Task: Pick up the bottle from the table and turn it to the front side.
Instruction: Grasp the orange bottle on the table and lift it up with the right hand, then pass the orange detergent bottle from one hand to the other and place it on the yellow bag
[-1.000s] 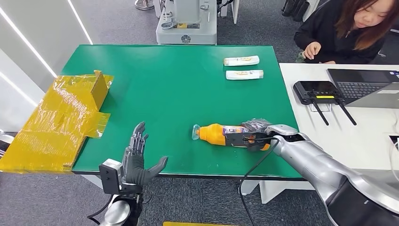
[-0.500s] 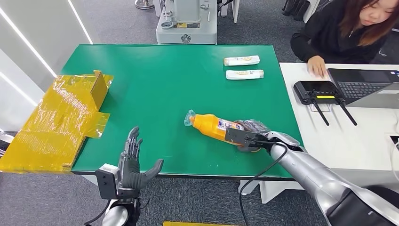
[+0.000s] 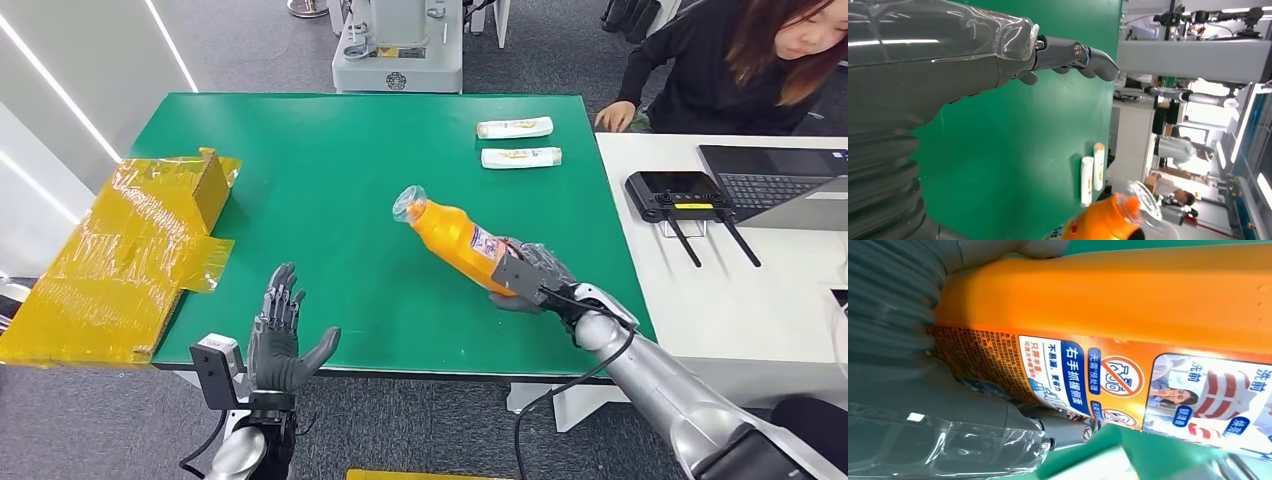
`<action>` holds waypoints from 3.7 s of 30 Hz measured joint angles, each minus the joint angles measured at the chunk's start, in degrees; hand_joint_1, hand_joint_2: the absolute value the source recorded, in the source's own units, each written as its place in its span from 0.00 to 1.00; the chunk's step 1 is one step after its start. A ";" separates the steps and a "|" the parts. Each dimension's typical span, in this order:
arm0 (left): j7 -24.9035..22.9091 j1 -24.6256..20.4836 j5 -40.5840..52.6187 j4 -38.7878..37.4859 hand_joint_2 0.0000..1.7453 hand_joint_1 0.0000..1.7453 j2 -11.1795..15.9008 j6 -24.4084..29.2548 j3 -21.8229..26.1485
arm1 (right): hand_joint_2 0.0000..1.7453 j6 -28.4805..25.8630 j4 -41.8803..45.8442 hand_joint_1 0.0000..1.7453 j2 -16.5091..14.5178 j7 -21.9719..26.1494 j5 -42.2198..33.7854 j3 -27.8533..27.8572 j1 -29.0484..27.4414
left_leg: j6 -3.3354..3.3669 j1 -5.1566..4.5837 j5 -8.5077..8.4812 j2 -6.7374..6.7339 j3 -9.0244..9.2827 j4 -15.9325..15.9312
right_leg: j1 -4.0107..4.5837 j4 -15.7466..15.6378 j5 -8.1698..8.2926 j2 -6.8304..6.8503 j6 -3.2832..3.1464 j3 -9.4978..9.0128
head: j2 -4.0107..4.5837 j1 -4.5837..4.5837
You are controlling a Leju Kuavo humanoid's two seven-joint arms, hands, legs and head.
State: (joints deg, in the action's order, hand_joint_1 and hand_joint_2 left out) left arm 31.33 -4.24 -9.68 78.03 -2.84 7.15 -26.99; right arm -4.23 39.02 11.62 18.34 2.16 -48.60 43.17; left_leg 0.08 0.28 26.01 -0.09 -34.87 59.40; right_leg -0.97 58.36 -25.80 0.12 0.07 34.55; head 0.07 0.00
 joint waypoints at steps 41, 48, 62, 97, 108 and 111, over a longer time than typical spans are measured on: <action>-15.03 -29.04 -17.93 -11.24 1.00 0.00 -5.24 -21.41 -4.69 | 1.00 -7.89 -2.34 1.00 -18.58 3.68 4.86 7.35 6.24 | -0.06 0.04 -0.07 -0.04 -0.11 -0.01 | 0.03 0.08 0.02 -0.05 -0.03 0.14 | 0.00 0.00; -15.25 -30.66 -18.55 -14.28 1.00 0.00 -5.42 -21.67 -4.59 | 1.00 -7.87 -3.34 1.00 -19.91 3.25 6.19 7.35 6.10 | -0.06 0.03 -0.07 -0.02 -0.12 0.00 | 0.03 0.08 0.02 -0.04 -0.03 0.14 | 0.00 0.00; -13.91 -33.34 -14.23 -18.14 1.00 0.00 -7.25 -18.00 -4.78 | 1.00 -7.46 -4.41 1.00 -22.00 0.97 12.27 6.89 4.49 | -0.06 0.04 -0.07 0.00 -0.13 -0.01 | 0.03 0.07 0.02 -0.03 -0.03 0.17 | 0.00 -0.01; -15.81 -33.39 -10.41 -18.78 1.00 1.00 -7.93 -15.14 -5.71 | 1.00 -1.30 -4.05 1.00 -21.98 -5.75 20.34 8.88 1.95 | -0.06 0.03 -0.07 -0.10 -0.13 0.00 | 0.03 0.07 0.02 -0.14 -0.04 0.25 | 0.00 -0.01; -16.67 -33.98 -11.30 -18.78 1.00 1.00 -7.76 -15.65 -5.73 | 1.00 -2.27 -3.83 1.00 -21.83 -5.38 19.48 9.64 1.78 | -0.06 0.03 -0.07 -0.11 -0.13 0.00 | 0.03 0.07 0.02 -0.14 -0.04 0.26 | 0.00 -0.01; -16.95 -34.17 -11.69 -18.78 1.00 1.00 -7.74 -15.66 -5.77 | 1.00 -2.20 -3.10 1.00 -21.55 -5.07 19.08 10.36 1.57 | -0.06 0.03 -0.07 -0.11 -0.13 0.00 | 0.03 0.07 0.03 -0.14 -0.04 0.25 | 0.00 -0.01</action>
State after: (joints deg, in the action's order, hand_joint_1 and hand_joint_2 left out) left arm 14.38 -38.42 -21.37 59.25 -10.58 -8.51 -32.76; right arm -6.44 35.93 -9.92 13.27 21.24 -38.24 44.73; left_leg 0.02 0.31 25.95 -0.20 -35.00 59.40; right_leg -0.94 58.43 -25.78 -0.03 0.03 34.80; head 0.07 -0.01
